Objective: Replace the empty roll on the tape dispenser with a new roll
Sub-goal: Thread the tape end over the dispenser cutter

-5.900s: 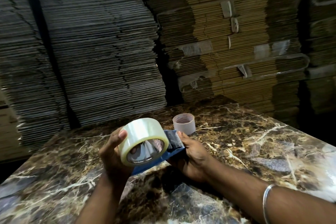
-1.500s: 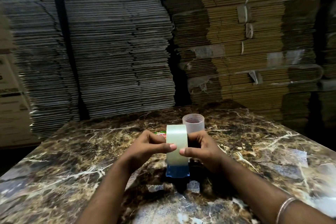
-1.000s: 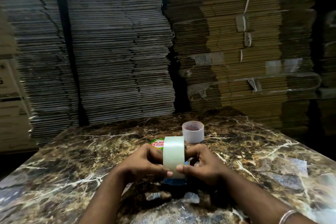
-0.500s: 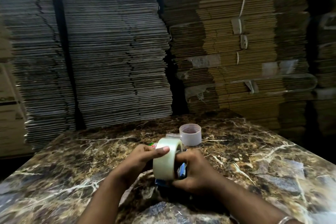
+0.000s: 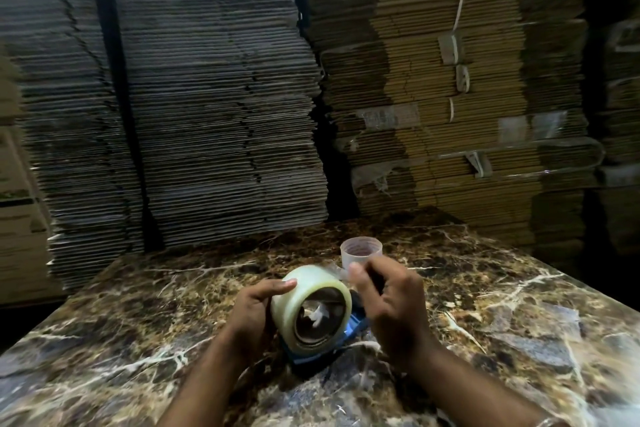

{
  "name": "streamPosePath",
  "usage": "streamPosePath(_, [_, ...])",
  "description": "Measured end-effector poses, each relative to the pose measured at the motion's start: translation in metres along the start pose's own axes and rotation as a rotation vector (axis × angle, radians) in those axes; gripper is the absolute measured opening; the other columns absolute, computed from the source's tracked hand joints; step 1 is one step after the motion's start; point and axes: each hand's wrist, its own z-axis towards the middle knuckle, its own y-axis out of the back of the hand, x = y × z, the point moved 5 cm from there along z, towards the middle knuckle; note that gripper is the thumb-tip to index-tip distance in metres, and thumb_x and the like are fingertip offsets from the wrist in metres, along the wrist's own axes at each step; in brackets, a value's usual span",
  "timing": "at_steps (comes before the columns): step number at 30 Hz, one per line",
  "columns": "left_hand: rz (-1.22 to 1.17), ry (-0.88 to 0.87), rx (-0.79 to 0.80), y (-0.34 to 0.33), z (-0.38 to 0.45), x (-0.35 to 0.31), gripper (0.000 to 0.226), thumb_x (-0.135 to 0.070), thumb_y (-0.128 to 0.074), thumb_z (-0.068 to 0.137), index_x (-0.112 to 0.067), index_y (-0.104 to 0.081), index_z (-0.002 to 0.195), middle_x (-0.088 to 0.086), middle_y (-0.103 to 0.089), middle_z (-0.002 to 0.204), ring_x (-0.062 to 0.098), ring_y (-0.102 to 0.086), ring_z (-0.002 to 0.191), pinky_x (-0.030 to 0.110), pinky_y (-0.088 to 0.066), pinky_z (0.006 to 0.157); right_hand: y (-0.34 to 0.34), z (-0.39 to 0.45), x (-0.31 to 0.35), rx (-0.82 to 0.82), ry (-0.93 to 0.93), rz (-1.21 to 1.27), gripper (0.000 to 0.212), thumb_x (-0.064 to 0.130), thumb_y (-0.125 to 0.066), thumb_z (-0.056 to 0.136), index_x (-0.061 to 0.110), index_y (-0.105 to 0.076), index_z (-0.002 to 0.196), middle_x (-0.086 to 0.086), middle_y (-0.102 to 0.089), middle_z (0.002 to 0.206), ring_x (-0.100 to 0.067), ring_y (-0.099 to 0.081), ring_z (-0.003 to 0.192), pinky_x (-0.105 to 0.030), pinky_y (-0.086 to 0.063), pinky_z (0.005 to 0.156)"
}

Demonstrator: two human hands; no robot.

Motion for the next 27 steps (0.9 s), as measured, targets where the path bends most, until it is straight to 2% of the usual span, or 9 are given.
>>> streamPosePath(2, [-0.045,0.009,-0.01,-0.001,-0.003,0.0,0.066,-0.016,-0.066,0.058,0.021,-0.056,0.112,0.024,-0.066,0.066,0.031,-0.063,0.051,0.029,-0.053,0.05,0.005,0.005,-0.011,-0.079,-0.237,0.067,0.038,0.035,-0.051,0.097,0.017,-0.057,0.064,0.0,-0.057,0.057,-0.006,-0.05,0.05,-0.031,-0.039,0.046])
streamPosePath(6, [-0.07,0.028,-0.01,-0.003,-0.006,-0.003,0.043,-0.013,-0.058,0.062,0.015,-0.061,0.095,0.021,-0.066,0.055,0.029,-0.063,0.043,0.025,-0.053,0.043,-0.005,0.007,-0.034,0.043,-0.561,0.094,0.047,0.036,-0.051,0.096,0.012,-0.064,0.057,-0.002,-0.063,0.058,-0.015,-0.055,0.056,-0.038,-0.046,0.059])
streamPosePath(10, [-0.073,0.062,-0.001,-0.004,-0.007,-0.003,0.043,-0.015,-0.06,0.057,0.012,-0.064,0.09,0.02,-0.066,0.056,0.029,-0.063,0.044,0.024,-0.051,0.047,-0.015,0.006,-0.031,0.203,-0.6,0.154,0.056,0.042,-0.05,0.095,0.002,-0.069,0.06,-0.002,-0.066,0.06,-0.016,-0.055,0.061,-0.037,-0.044,0.065])
streamPosePath(14, [-0.044,0.084,0.044,-0.004,-0.005,-0.001,0.067,-0.023,-0.081,0.028,0.01,-0.071,0.085,0.022,-0.065,0.064,0.032,-0.061,0.052,0.028,-0.049,0.054,-0.024,0.003,-0.023,0.384,-0.656,0.349,0.056,0.051,-0.047,0.094,0.011,-0.064,0.059,-0.014,-0.065,0.073,-0.018,-0.054,0.065,-0.034,-0.043,0.068])
streamPosePath(18, [-0.048,0.094,0.094,-0.007,-0.005,-0.002,0.054,-0.02,-0.081,0.025,0.005,-0.077,0.072,0.021,-0.069,0.062,0.03,-0.064,0.052,0.028,-0.051,0.057,-0.026,0.002,-0.013,0.466,-0.668,0.383,0.052,0.056,-0.05,0.091,0.014,-0.057,0.06,-0.011,-0.059,0.075,-0.013,-0.051,0.061,-0.026,-0.041,0.062])
streamPosePath(20, [-0.049,0.097,0.123,-0.009,-0.006,-0.001,0.061,-0.023,-0.085,0.018,0.005,-0.077,0.072,0.02,-0.069,0.061,0.029,-0.065,0.051,0.027,-0.052,0.055,-0.027,0.002,-0.011,0.478,-0.686,0.419,0.051,0.056,-0.054,0.089,0.015,-0.056,0.058,-0.012,-0.058,0.071,-0.017,-0.052,0.059,-0.027,-0.041,0.059])
streamPosePath(22, [-0.053,0.099,0.149,-0.012,-0.007,-0.001,0.062,-0.023,-0.086,0.018,0.006,-0.077,0.072,0.02,-0.069,0.06,0.028,-0.066,0.049,0.025,-0.054,0.051,-0.029,0.002,-0.012,0.482,-0.707,0.46,0.051,0.054,-0.058,0.088,0.013,-0.058,0.058,-0.015,-0.058,0.073,-0.024,-0.054,0.065,-0.028,-0.043,0.058])
streamPosePath(24, [-0.042,0.105,0.154,-0.012,-0.008,-0.002,0.06,-0.022,-0.084,0.022,0.006,-0.076,0.074,0.021,-0.069,0.061,0.028,-0.065,0.049,0.025,-0.054,0.05,-0.03,0.002,-0.011,0.492,-0.721,0.502,0.047,0.046,-0.063,0.089,0.002,-0.065,0.072,-0.015,-0.061,0.078,-0.026,-0.058,0.069,-0.028,-0.044,0.058])
streamPosePath(27, [-0.025,0.103,0.152,-0.011,-0.009,-0.002,0.066,-0.028,-0.087,0.019,0.005,-0.077,0.076,0.021,-0.07,0.065,0.029,-0.065,0.052,0.027,-0.054,0.052,-0.029,0.002,-0.01,0.508,-0.741,0.516,0.031,0.03,-0.066,0.09,-0.001,-0.071,0.088,-0.008,-0.065,0.071,-0.017,-0.061,0.058,-0.027,-0.042,0.053])
